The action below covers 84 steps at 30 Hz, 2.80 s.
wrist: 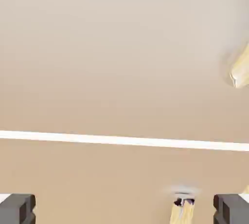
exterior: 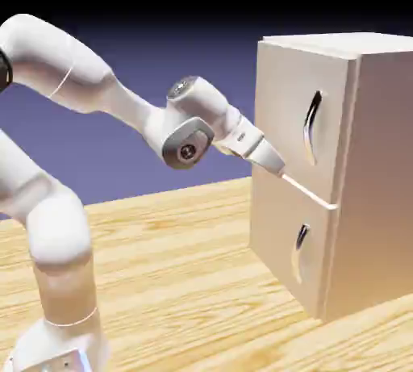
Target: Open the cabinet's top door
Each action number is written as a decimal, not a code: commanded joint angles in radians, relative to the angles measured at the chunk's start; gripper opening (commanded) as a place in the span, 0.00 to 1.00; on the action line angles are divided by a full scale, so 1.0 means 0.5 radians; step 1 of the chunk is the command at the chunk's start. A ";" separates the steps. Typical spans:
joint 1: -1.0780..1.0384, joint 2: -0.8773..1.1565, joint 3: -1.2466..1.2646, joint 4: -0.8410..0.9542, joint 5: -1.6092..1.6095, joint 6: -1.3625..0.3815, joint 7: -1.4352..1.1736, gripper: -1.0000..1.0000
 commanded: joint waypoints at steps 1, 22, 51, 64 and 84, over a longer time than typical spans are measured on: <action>0.025 -0.014 -0.030 0.007 -0.087 -0.007 0.064 1.00; 0.552 -0.316 -0.657 0.163 -1.914 -0.158 1.415 1.00; 1.278 -0.733 -1.522 0.378 -4.437 -0.367 3.280 1.00; 1.583 -0.907 -1.885 0.468 -5.495 -0.455 4.062 1.00; 1.110 -0.686 -1.260 0.146 -4.926 -0.974 4.140 0.00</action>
